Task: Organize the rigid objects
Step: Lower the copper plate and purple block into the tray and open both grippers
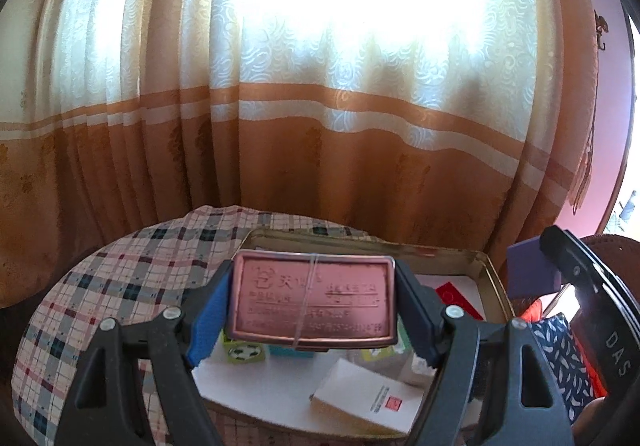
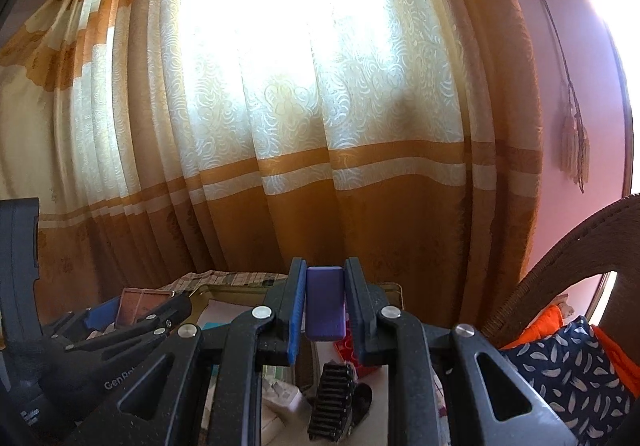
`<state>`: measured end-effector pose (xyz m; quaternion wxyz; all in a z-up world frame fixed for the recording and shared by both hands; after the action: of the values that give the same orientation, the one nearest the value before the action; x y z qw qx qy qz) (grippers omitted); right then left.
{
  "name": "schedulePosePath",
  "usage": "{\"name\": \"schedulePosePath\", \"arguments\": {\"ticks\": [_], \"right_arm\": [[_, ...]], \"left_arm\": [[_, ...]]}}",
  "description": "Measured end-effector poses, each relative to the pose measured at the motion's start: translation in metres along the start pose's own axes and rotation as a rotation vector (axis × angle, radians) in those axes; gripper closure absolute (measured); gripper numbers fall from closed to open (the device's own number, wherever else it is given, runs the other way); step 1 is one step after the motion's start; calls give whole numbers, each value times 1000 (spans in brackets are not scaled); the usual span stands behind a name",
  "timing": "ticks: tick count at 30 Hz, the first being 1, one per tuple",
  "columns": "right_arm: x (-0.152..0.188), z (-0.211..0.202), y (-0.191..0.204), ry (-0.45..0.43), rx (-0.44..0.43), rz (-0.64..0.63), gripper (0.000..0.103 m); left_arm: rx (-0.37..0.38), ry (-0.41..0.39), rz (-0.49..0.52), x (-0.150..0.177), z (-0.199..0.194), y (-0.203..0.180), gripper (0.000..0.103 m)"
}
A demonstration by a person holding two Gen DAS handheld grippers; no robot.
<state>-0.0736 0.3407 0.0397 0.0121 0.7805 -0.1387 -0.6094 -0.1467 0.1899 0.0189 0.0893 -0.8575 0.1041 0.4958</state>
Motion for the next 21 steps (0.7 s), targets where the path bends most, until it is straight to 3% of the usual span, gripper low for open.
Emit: {"name": "schedulePosePath", "arguments": {"ticks": [21], "right_arm": [[-9,51,-10,58,15,11,81]], "left_arm": [[-26,66,13,-5,48,-14,26]]}}
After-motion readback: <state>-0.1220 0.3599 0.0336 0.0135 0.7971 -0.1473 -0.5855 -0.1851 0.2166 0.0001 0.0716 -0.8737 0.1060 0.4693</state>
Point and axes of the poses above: each gripper's, at about its wrist camera, not at the fingertips, and z roughly the way its jaws point, y to its left, x to its underside, the point moved 8 cm from there along z, roughly the way its jaws point, and after that the axes turned 5 degrees about -x, right-handed, at the moved point
